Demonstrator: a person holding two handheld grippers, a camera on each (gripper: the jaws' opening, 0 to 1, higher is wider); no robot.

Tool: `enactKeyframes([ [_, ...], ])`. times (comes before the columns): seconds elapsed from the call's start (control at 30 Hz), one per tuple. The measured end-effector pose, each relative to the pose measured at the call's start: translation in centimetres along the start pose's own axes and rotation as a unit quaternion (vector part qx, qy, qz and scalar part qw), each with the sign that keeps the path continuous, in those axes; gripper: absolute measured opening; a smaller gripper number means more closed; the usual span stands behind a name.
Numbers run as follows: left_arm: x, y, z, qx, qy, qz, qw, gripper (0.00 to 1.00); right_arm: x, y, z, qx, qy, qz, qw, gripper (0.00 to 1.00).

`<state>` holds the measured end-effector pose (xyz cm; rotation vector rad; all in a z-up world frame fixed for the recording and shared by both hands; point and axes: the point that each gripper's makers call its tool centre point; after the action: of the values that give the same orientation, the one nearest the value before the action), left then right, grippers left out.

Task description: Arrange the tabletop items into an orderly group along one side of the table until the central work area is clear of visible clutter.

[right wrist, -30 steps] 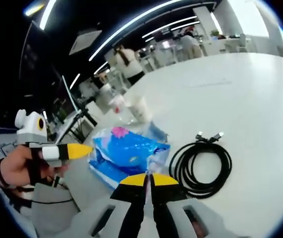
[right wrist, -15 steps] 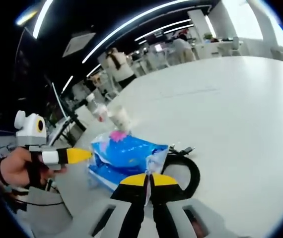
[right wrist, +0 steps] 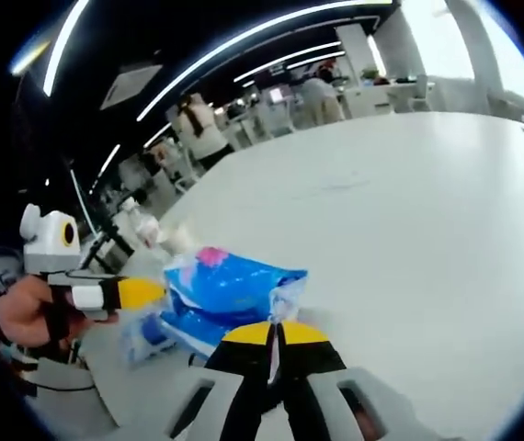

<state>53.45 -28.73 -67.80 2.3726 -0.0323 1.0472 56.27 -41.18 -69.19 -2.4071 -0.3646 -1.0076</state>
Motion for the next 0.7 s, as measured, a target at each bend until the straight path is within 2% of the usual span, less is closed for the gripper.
enactKeyframes([
  [0.4, 2.4, -0.6, 5.5, 0.004, 0.012, -0.035, 0.9993, 0.00, 3.1, 4.6, 3.0, -0.019, 0.003, 0.004, 0.9998, 0.00],
  [0.6, 3.2, -1.2, 7.9, 0.011, 0.021, -0.064, 0.9977, 0.00, 3.7, 5.6, 4.3, -0.023, -0.001, 0.007, 0.9997, 0.00],
  [0.7, 3.2, -1.1, 9.1, 0.010, 0.019, -0.065, 0.9976, 0.00, 3.9, 6.5, 4.9, -0.030, -0.004, 0.010, 0.9995, 0.00],
])
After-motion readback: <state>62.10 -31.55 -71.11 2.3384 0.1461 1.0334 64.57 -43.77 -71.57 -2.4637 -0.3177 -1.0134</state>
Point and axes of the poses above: the point that each gripper's makers call its tool centre point, and the gripper's own axes: z roughly forward along the fingers, y roughly to its right, x roughly out of its top, and after that the axes turned 4 degrees about -x, right-handed
